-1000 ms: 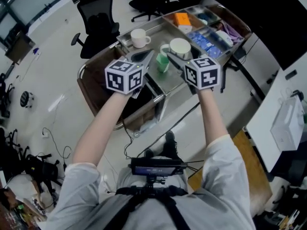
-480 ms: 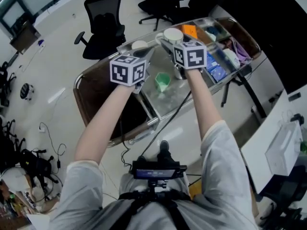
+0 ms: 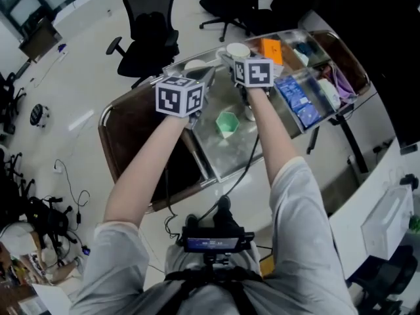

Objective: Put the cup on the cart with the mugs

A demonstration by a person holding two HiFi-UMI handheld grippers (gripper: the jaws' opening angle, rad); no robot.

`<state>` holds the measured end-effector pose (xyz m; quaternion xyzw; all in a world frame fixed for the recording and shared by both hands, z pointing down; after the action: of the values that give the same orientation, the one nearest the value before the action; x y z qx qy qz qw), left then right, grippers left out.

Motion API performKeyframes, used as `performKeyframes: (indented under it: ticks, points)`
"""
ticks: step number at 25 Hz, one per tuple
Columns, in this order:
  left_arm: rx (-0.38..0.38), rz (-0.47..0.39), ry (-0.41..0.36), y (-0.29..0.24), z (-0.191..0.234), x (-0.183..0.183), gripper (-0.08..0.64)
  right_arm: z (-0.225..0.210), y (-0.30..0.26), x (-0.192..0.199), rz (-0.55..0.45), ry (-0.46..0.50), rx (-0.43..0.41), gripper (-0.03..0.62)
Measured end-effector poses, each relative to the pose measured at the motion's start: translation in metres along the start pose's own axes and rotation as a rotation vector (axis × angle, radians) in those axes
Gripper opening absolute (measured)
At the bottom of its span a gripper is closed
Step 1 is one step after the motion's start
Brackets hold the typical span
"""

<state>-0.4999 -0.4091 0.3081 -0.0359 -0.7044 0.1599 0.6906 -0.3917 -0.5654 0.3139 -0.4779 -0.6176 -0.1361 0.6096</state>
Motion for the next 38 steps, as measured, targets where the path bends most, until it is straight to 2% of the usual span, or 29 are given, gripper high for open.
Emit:
performKeyframes:
  ticks: [3, 7, 16, 24, 26, 29, 32, 33, 34, 38]
  points:
    - [-0.008, 0.009, 0.01, -0.004, 0.006, 0.005, 0.003, -0.006, -0.02, -0.003, 0.008, -0.008, 0.018, 0.39]
    - [-0.005, 0.013, 0.017, -0.011, 0.01, 0.01, 0.003, -0.002, -0.041, 0.001, 0.058, -0.038, -0.021, 0.39]
    - [-0.01, 0.005, 0.032, -0.018, 0.021, 0.015, 0.003, -0.009, -0.076, 0.019, 0.145, -0.036, -0.025, 0.391]
    - [-0.023, 0.012, 0.04, -0.019, 0.026, 0.021, 0.003, -0.01, -0.095, 0.021, 0.175, 0.021, -0.034, 0.391]
    - [-0.023, 0.012, 0.04, -0.019, 0.028, 0.022, 0.003, -0.013, -0.098, 0.023, 0.212, 0.036, -0.017, 0.393]
    - [-0.026, 0.017, 0.047, -0.019, 0.03, 0.026, 0.003, -0.021, -0.094, 0.019, 0.23, 0.103, 0.079, 0.393]
    - [-0.029, 0.02, 0.054, -0.02, 0.032, 0.028, 0.003, -0.01, -0.101, 0.021, 0.235, 0.071, -0.036, 0.395]
    - [-0.028, 0.02, 0.054, -0.02, 0.032, 0.028, 0.003, -0.01, -0.102, 0.022, 0.243, 0.067, -0.043, 0.396]
    - [-0.027, 0.018, 0.054, -0.02, 0.032, 0.028, 0.003, -0.012, -0.1, 0.022, 0.248, 0.075, -0.019, 0.396]
    - [-0.022, 0.016, 0.05, -0.018, 0.031, 0.025, 0.003, -0.032, -0.087, 0.012, 0.241, 0.179, 0.203, 0.398]
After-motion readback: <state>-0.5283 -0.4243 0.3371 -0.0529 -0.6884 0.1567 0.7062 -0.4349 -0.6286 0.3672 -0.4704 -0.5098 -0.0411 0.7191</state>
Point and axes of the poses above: the fingertips, and each gripper's own axes: y backward along the fingers, z to its left, x out of its underside, the point moved 10 cm from there along y, backward along the fingers, and after that the axes turned 10 degrees about -y, right-handed, at the moved point
